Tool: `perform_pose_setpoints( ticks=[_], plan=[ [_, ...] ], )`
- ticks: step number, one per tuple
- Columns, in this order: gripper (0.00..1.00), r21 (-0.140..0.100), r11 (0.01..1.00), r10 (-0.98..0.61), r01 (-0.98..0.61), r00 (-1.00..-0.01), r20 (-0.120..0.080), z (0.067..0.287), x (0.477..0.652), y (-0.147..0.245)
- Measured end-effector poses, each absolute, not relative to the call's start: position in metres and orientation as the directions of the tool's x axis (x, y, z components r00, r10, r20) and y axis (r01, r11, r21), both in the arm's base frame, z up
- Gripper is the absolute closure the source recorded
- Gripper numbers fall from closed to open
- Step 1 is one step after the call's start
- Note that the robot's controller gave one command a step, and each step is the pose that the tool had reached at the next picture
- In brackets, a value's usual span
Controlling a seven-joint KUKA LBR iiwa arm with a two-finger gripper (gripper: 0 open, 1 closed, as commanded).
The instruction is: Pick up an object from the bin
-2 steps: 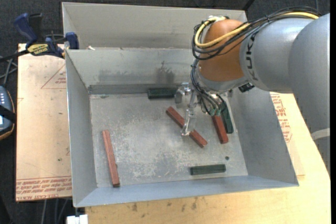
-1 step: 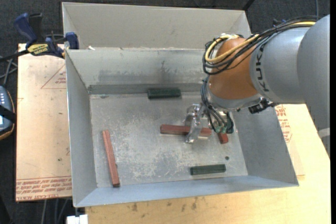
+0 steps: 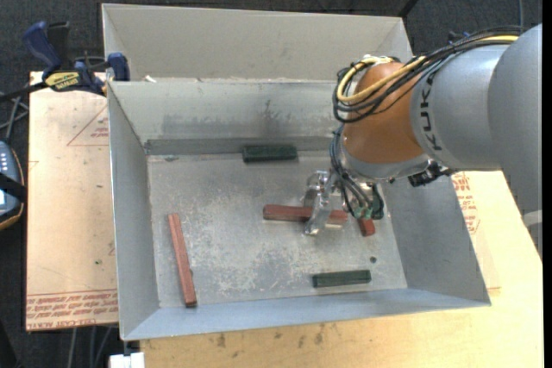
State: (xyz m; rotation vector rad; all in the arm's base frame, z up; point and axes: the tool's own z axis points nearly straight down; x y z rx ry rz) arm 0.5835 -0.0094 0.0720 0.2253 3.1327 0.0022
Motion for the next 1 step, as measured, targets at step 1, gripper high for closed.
perform_pose_setpoints(
  ticks=[1],
  plan=[
    [1.0,0.001,0.993,0.122,0.122,-0.993,-0.004,0.2196,0.5739,-0.022]
  ],
)
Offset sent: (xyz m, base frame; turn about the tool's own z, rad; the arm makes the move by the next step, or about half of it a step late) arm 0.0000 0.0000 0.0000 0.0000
